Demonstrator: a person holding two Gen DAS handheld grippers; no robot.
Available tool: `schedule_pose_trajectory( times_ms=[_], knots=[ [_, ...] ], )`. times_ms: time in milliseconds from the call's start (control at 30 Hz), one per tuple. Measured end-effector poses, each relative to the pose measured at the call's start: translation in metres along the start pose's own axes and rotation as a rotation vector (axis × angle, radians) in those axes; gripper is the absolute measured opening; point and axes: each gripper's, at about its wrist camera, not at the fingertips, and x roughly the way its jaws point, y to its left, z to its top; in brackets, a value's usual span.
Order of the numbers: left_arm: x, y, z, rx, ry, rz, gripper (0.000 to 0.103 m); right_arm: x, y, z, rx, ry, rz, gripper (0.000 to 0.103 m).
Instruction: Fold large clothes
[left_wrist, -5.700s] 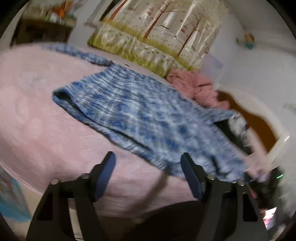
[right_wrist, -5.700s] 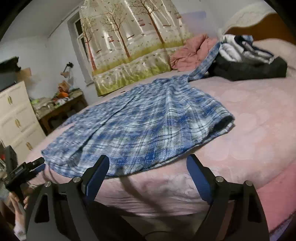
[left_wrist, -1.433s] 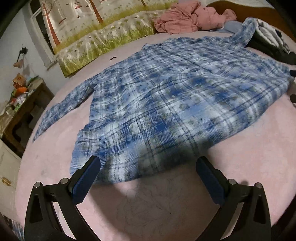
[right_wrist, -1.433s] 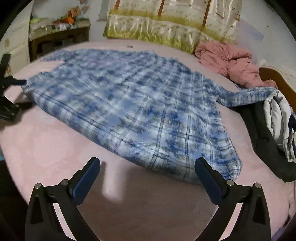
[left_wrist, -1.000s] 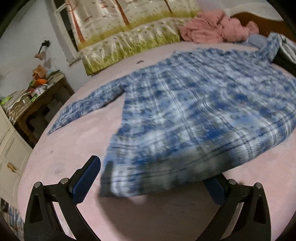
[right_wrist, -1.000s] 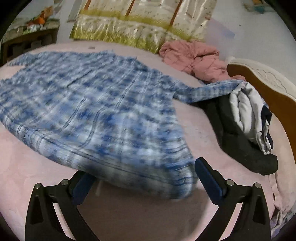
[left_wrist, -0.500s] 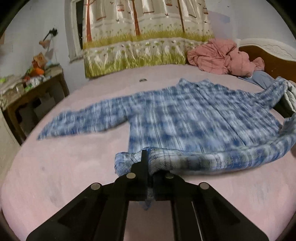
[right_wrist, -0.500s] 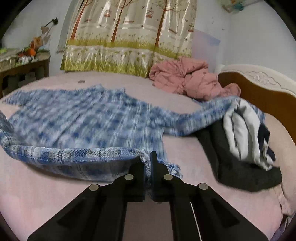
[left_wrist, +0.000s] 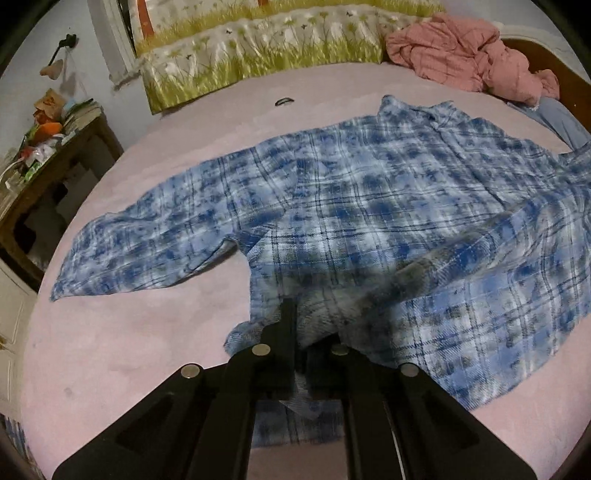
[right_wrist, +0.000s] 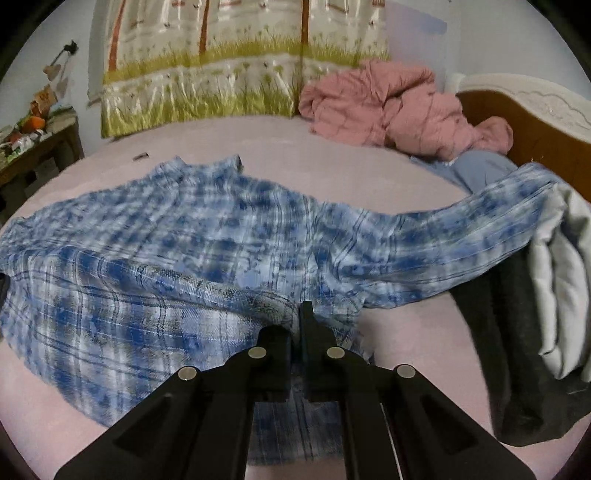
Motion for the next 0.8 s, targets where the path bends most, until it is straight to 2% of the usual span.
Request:
schedule_pose_trajectory(
  times_ms=[100,200,300,400,433,467,500,533,567,600,667,700,767,800],
  knots=[
    [0.012,0.004,0.004,-0.042,0.017,-0.024,0.008,0.014,-0.001,0.0,0.013,0.025,0.001,0.004],
    [0.013,0.002,0.007,-0.035,-0.036,-0.041,0.005,0.02,-0.003,0.0,0.046,0.018,-0.006,0.004],
    [0.013,-0.003,0.01,-0.027,-0.062,-0.027,0.005,0.022,0.001,-0.002,0.046,0.011,-0.017,0.004],
    [0.016,0.002,0.013,-0.059,-0.071,-0.026,0.01,0.022,0.0,-0.002,0.046,0.01,-0.021,0.005],
    [0.017,0.003,0.013,-0.069,-0.074,-0.008,0.028,0.021,-0.001,-0.001,0.058,0.01,-0.025,0.015],
    [0.016,0.004,0.013,-0.088,-0.077,0.05,0.062,0.019,-0.003,-0.001,0.072,0.005,-0.042,0.023],
    [0.011,0.006,0.011,-0.106,-0.108,0.108,0.073,0.014,-0.006,0.0,0.093,-0.016,-0.068,0.052],
    [0.003,0.005,0.008,-0.108,-0.158,0.144,0.079,0.006,-0.011,0.0,0.113,-0.05,-0.086,0.084],
    [-0.006,0.002,0.006,-0.098,-0.184,0.177,0.08,-0.006,-0.016,0.001,0.141,-0.106,-0.098,0.091],
    [-0.014,-0.001,0.005,-0.088,-0.198,0.192,0.081,-0.018,-0.022,0.001,0.175,-0.162,-0.096,0.092],
    [-0.036,-0.008,0.003,-0.084,-0.261,0.161,0.094,-0.04,-0.035,0.005,0.262,-0.238,-0.054,0.092],
    [-0.048,-0.013,0.003,-0.083,-0.298,0.132,0.098,-0.051,-0.042,0.008,0.309,-0.271,-0.001,0.093],
    [-0.068,-0.024,0.004,-0.079,-0.348,0.087,0.102,-0.06,-0.046,0.017,0.336,-0.276,0.107,0.099],
    [-0.074,-0.031,0.006,-0.072,-0.357,0.053,0.102,-0.057,-0.043,0.026,0.32,-0.232,0.168,0.103]
  ],
)
